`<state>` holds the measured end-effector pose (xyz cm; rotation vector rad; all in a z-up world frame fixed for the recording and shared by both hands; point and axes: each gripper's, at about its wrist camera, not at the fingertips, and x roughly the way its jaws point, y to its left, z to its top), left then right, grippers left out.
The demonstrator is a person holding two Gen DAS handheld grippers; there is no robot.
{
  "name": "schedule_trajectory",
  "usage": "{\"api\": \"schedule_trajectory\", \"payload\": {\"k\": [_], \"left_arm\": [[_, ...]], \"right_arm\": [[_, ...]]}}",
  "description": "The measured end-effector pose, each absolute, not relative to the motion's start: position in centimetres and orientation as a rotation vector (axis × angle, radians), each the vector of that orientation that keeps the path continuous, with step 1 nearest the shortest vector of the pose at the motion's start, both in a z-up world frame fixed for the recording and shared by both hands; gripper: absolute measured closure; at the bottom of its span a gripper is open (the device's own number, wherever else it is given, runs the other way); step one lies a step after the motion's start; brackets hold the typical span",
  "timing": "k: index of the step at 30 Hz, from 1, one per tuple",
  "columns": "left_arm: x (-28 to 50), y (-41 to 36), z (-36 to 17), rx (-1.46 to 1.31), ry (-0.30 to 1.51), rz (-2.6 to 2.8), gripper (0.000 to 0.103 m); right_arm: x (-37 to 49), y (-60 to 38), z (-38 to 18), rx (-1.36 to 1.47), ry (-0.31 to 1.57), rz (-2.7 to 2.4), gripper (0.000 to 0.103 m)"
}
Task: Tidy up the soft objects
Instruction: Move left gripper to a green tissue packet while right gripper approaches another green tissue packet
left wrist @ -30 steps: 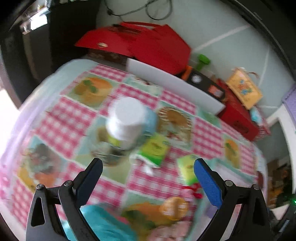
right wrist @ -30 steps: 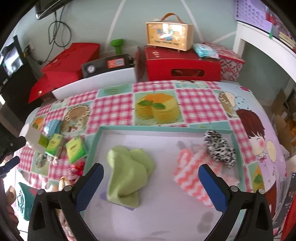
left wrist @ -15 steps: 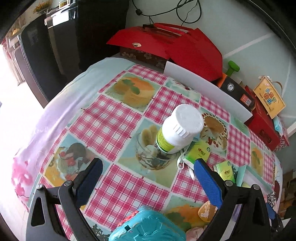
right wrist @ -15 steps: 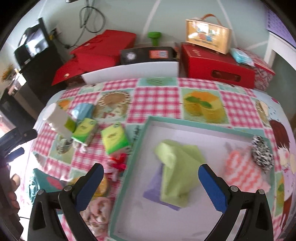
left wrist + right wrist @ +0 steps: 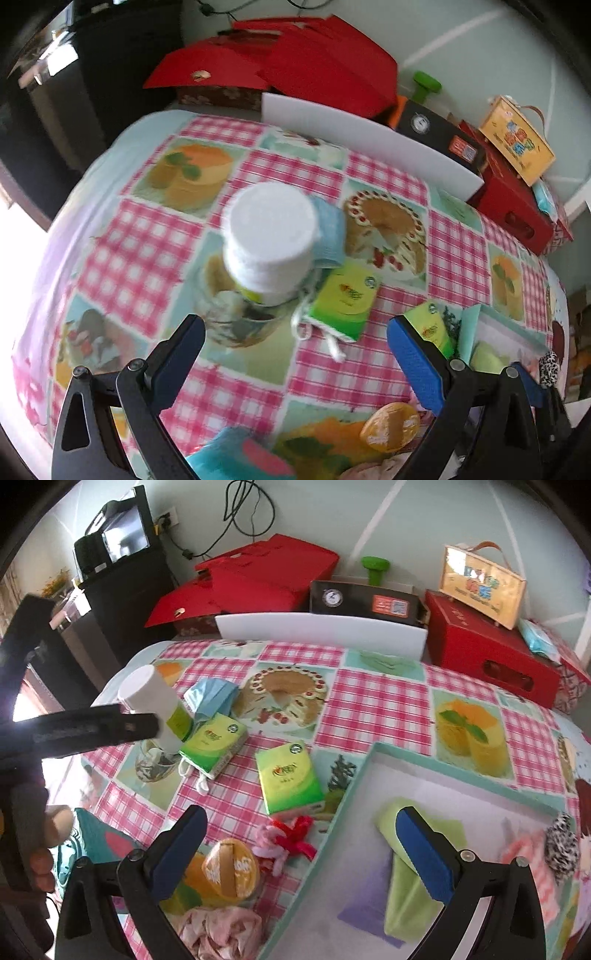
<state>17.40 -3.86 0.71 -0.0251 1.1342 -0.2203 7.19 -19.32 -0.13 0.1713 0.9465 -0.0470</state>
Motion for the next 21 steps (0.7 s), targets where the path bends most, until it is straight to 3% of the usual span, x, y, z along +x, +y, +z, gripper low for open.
{"api": "schedule_trajectory", "payload": {"k": [15,21], "left_arm": [[19.0,-6.7,-1.7,-0.038,1.181,-0.254,0.004],[19.0,-7.5,-2.4,-0.005,1.195,-0.262,0.004]], "right_arm": [[10.6,-18.7,-1.9,0.135,0.979,-0.008,0.008],[11.6,-18.4,-2.8,0.097,0.996,0.001,0.02]]}}
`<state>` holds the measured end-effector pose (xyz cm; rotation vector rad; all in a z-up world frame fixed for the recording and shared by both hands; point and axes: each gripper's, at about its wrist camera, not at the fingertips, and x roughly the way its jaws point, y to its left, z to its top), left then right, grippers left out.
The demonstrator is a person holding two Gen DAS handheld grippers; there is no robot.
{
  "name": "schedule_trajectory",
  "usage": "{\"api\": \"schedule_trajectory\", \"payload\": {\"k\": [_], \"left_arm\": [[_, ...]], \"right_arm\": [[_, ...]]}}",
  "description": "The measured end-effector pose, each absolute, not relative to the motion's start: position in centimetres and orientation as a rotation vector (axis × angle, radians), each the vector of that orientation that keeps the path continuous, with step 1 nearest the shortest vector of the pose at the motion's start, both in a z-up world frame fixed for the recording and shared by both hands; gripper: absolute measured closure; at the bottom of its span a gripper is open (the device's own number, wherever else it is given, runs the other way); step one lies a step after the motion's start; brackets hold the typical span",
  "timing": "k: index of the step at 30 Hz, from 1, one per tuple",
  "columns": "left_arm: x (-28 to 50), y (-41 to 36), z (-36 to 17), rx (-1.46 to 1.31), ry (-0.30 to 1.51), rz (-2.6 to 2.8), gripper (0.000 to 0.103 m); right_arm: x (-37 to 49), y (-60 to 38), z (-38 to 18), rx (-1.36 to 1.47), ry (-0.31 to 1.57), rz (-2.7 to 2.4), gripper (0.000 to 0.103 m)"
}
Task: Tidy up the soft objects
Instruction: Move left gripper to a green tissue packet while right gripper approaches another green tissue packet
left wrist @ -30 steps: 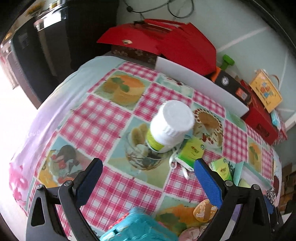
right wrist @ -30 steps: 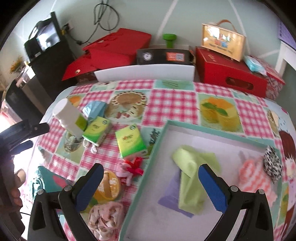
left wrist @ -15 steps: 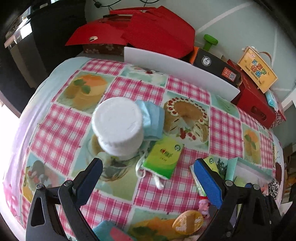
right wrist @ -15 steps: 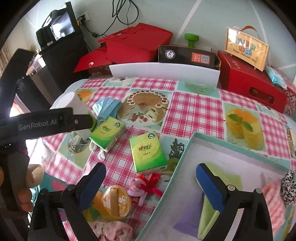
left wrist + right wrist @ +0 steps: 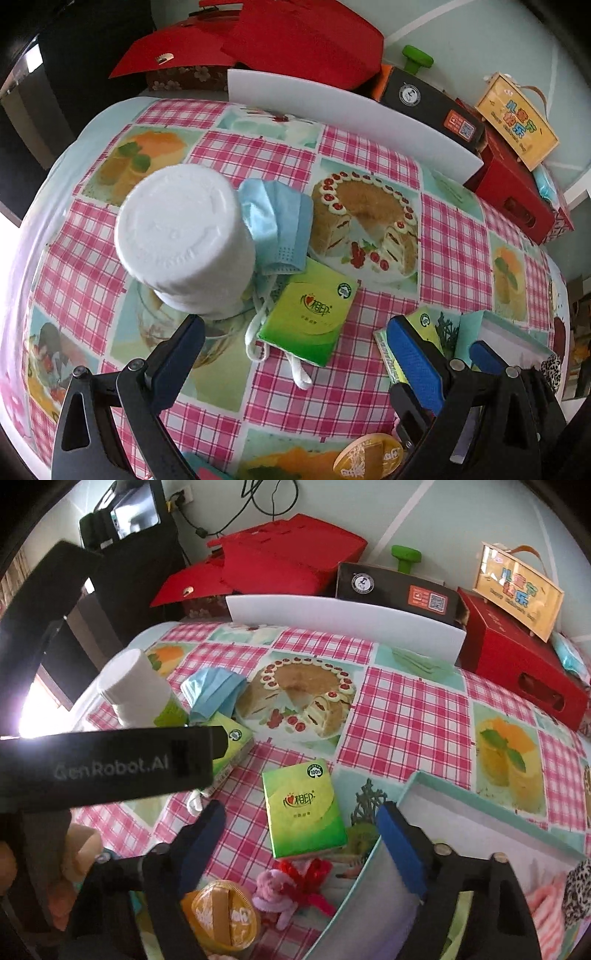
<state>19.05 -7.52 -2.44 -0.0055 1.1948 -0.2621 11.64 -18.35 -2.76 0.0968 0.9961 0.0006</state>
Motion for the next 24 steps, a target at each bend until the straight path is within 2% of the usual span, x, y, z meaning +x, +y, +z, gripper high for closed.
{"api": "schedule_trajectory", "payload": {"k": [15,18,24], "left_arm": [[19.0,-9.5,-3.8,0.063,1.215,-0.284,0.007],[19.1,-9.8,-4.2,0.083,1.223,-0.27,0.018],[19.4,-10.3,-4.7,0.103,1.235,-0.252,0.021]], "right_arm": [[12.3,-18.4,-4.1,0.138,1.019,0.038,0.031],[12.4,-18.5,-4.3,0.148,1.021,0.04,0.034],[12.5,-18.3,-4.6,0.138,1.031,0.045,0.035]]}}
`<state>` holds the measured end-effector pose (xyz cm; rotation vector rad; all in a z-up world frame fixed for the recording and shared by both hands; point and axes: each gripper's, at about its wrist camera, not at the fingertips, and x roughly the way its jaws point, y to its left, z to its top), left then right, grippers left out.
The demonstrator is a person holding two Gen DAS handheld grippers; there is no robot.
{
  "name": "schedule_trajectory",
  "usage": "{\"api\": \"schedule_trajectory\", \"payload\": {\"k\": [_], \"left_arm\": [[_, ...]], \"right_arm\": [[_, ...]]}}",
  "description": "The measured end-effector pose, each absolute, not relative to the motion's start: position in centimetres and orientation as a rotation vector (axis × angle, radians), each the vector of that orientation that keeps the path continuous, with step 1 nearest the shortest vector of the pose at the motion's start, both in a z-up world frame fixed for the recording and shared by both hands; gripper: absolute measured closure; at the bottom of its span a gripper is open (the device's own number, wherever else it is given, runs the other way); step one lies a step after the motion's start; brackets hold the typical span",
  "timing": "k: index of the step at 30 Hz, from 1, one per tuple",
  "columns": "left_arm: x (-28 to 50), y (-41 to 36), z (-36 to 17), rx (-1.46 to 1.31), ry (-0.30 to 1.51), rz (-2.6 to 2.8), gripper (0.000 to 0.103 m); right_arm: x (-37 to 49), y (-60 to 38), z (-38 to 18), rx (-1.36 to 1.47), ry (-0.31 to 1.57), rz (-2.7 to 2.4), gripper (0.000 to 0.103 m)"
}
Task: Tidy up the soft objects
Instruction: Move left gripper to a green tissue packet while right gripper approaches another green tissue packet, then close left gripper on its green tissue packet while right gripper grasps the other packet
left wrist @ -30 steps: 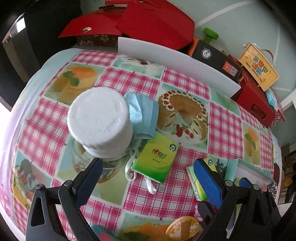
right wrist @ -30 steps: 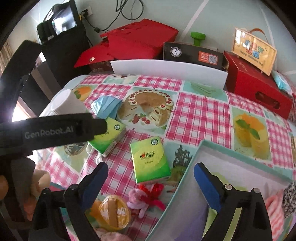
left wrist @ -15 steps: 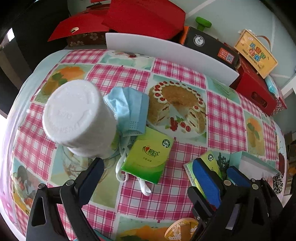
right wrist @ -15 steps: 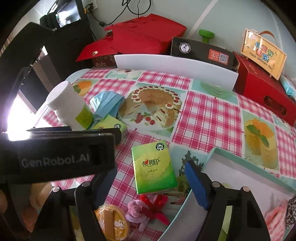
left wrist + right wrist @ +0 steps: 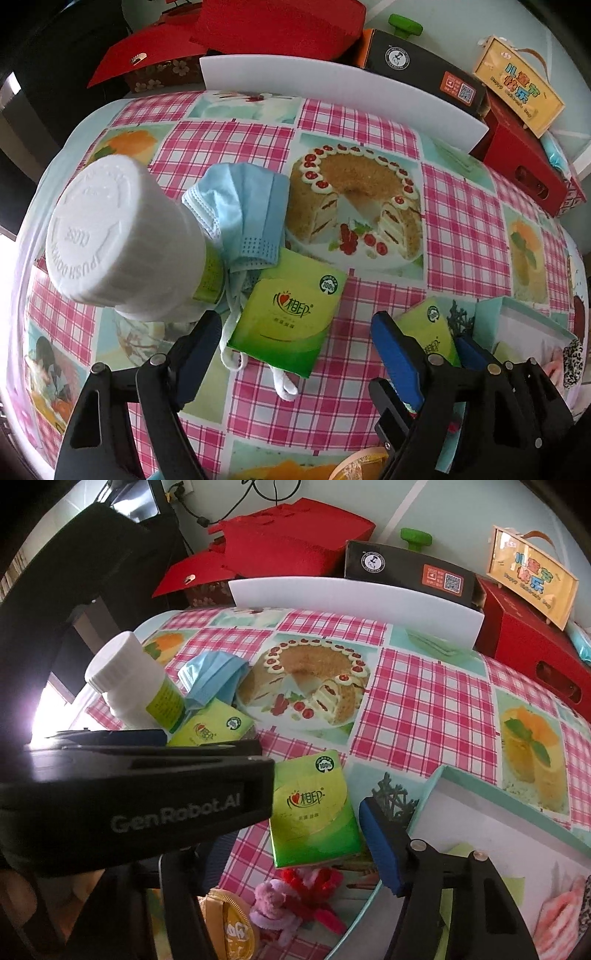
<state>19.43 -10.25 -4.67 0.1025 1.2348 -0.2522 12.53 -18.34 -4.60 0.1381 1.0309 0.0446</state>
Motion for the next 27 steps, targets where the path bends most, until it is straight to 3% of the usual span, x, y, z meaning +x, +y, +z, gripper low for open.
{"api": "schedule_trajectory", "payload": {"k": [4,10,27], "left_arm": [[19.44,-10.43,-5.01,0.111,1.25,-0.25,0.049],[19.46,-10.43,-5.1,0.101,1.257,-0.278,0.05],[19.22,-10.49,-5.28,0.102,1.265,-0.282,0.05]], "right_arm": [[12.63,-18.34,-4.98,0.131,1.044,0.038,0.042],[12.63,-18.39,-5.09,0.107,1.044,0.019,0.05],[12.6,-17.95,-5.39,0.056,1.046,0.007,0.05]]}}
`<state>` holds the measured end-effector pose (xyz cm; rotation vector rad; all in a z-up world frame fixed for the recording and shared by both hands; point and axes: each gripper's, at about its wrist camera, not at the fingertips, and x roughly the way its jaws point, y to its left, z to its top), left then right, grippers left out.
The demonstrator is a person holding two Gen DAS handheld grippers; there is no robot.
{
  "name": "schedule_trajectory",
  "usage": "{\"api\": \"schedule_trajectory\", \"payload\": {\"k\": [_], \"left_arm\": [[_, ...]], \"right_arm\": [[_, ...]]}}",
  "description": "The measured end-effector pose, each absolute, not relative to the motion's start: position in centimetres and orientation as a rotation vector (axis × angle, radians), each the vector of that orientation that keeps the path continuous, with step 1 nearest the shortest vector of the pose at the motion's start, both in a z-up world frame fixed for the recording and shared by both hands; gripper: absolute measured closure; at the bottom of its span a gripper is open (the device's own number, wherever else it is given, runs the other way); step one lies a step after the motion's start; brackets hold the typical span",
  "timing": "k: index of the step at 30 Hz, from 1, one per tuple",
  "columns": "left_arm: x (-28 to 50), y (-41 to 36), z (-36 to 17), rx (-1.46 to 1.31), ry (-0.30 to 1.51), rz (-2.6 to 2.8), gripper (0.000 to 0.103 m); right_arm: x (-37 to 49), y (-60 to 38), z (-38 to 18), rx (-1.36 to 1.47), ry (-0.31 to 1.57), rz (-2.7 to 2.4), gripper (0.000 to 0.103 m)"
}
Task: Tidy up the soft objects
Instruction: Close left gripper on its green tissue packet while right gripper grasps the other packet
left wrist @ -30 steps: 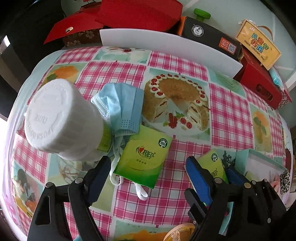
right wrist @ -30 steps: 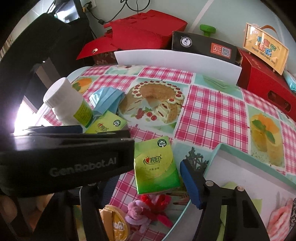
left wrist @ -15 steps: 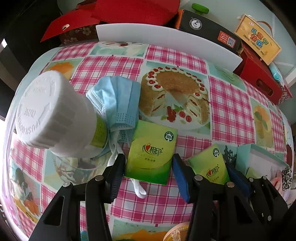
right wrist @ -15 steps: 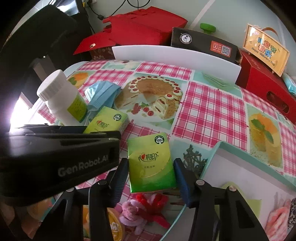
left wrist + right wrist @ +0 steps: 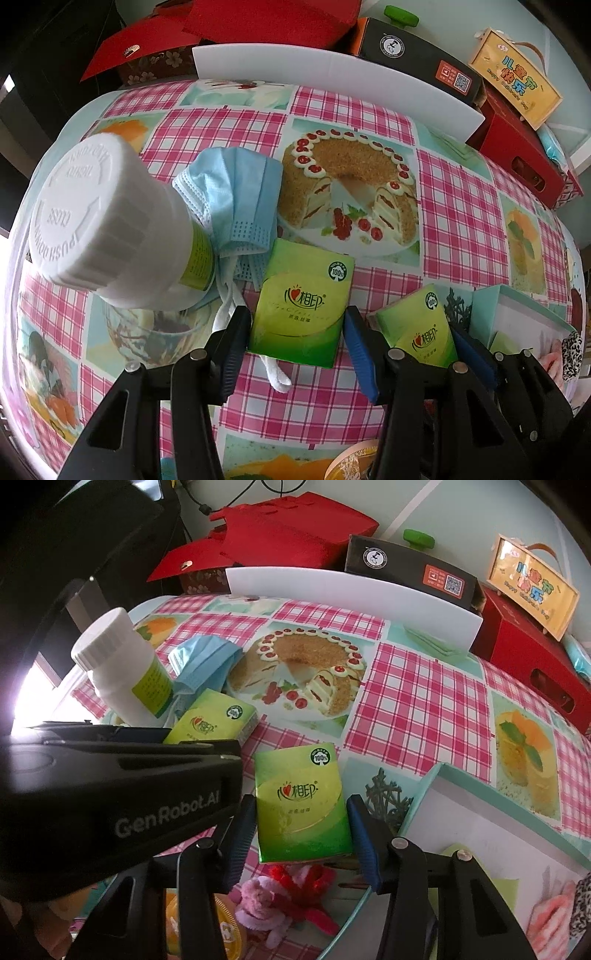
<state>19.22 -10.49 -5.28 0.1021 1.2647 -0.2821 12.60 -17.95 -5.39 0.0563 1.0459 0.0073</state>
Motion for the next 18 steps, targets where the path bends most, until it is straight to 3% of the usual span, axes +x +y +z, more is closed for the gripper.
{"api": "schedule_trajectory", "payload": {"k": [18], "left_arm": [[18.9,-9.7,-4.0,0.094,1.243,-0.298,0.051]], "right_arm": [[12.4,-18.4,-4.5,0.11,1.032,0.004,0.052]]}}
